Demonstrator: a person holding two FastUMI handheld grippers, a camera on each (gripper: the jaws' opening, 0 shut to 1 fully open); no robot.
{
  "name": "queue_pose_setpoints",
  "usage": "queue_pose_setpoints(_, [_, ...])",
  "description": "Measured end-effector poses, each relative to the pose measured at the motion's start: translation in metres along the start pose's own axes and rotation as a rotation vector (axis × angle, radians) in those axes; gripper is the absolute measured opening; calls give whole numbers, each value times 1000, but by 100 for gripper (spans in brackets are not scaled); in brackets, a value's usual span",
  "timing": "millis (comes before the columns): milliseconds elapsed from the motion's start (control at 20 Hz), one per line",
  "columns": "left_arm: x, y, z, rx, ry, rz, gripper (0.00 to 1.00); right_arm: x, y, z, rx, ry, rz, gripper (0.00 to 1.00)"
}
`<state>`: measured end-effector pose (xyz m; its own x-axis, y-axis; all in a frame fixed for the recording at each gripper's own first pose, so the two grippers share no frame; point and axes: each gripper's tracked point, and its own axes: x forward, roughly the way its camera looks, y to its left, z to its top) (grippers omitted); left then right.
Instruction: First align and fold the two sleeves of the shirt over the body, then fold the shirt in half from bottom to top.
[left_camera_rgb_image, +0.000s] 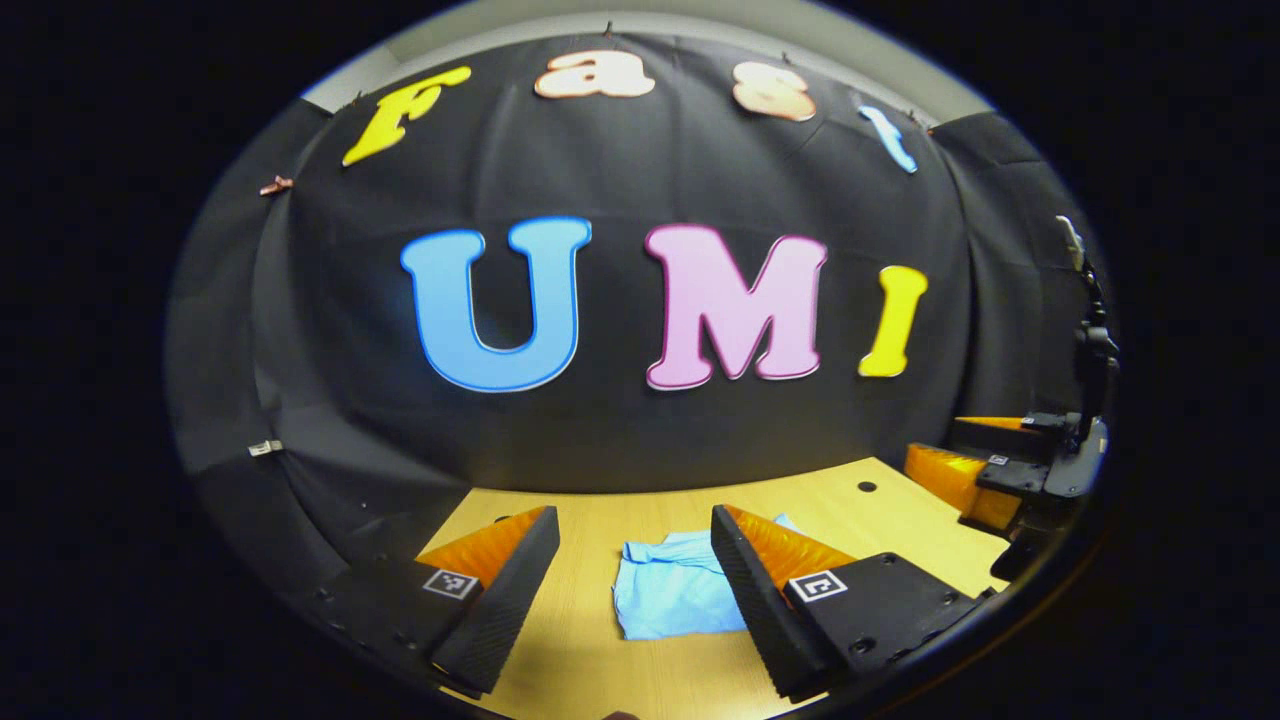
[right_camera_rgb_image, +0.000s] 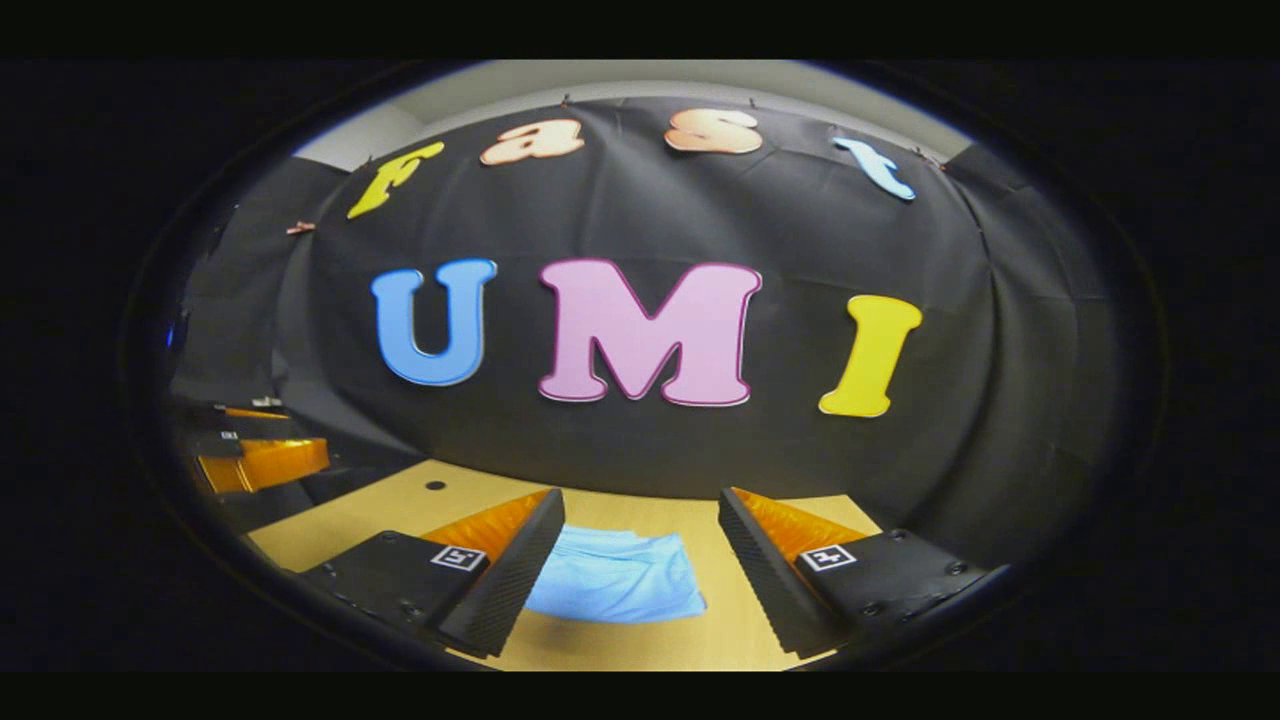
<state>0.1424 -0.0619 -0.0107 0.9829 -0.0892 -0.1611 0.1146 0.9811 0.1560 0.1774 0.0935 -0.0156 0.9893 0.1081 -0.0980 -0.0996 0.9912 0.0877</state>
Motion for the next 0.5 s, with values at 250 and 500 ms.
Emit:
queue_pose_setpoints(250, [-108, -13, 12, -41, -43, -25, 96, -118, 35, 26, 16, -53, -11, 98])
queue_pose_setpoints(500, [-154, -20, 20, -19, -95, -19, 96, -178, 49, 47, -30, -103, 12, 95])
